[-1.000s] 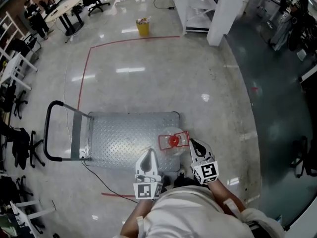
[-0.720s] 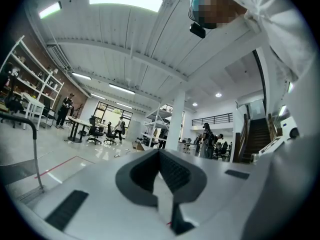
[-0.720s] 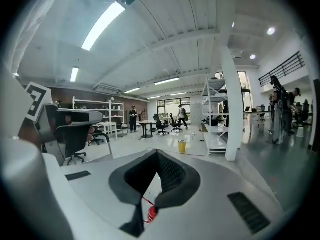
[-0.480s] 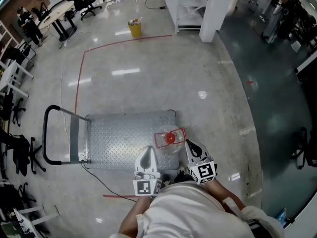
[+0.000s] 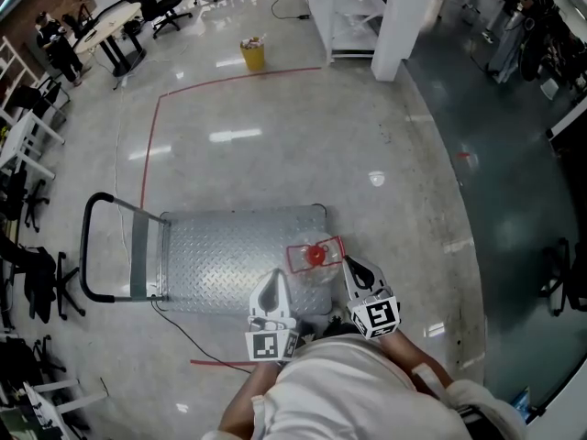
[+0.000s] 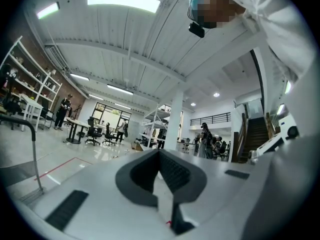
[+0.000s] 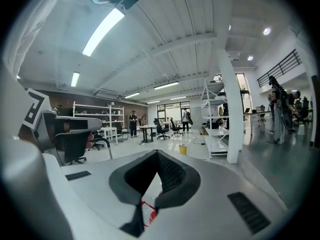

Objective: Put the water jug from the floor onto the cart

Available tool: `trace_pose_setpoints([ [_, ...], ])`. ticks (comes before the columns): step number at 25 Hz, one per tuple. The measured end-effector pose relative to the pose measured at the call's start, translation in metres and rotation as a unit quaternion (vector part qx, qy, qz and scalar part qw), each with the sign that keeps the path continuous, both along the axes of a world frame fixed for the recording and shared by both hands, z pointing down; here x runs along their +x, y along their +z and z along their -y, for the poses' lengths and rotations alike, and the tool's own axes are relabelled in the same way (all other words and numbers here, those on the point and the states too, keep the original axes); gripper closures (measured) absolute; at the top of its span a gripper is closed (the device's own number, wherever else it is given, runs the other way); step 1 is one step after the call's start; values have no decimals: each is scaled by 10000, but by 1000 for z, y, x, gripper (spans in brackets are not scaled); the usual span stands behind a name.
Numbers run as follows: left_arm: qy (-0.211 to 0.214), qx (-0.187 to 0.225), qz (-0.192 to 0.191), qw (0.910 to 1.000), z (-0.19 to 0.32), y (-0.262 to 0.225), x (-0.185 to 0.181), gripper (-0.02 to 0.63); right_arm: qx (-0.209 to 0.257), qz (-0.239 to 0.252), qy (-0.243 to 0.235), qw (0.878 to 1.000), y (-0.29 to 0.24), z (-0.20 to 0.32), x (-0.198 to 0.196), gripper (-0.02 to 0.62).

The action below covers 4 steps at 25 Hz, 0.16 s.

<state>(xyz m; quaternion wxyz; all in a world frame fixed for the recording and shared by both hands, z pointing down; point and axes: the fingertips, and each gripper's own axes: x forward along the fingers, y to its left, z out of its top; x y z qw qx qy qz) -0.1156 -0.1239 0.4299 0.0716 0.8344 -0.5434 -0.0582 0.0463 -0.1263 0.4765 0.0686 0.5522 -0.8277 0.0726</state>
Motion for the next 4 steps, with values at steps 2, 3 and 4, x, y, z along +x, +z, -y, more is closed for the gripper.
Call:
trace_pose_setpoints([
  [2,-14,9,-4,10000,0,1,-1,603,8,-3,0,10000,1,0,0,584],
  [3,-19,7,-2,10000,-1,1,-1,603,12,-3,-4,10000,1,0,-1,584],
  [4,-24,4,-1,10000,-2,2,-2,603,16,-2,-9,10000,1,0,-1,584],
])
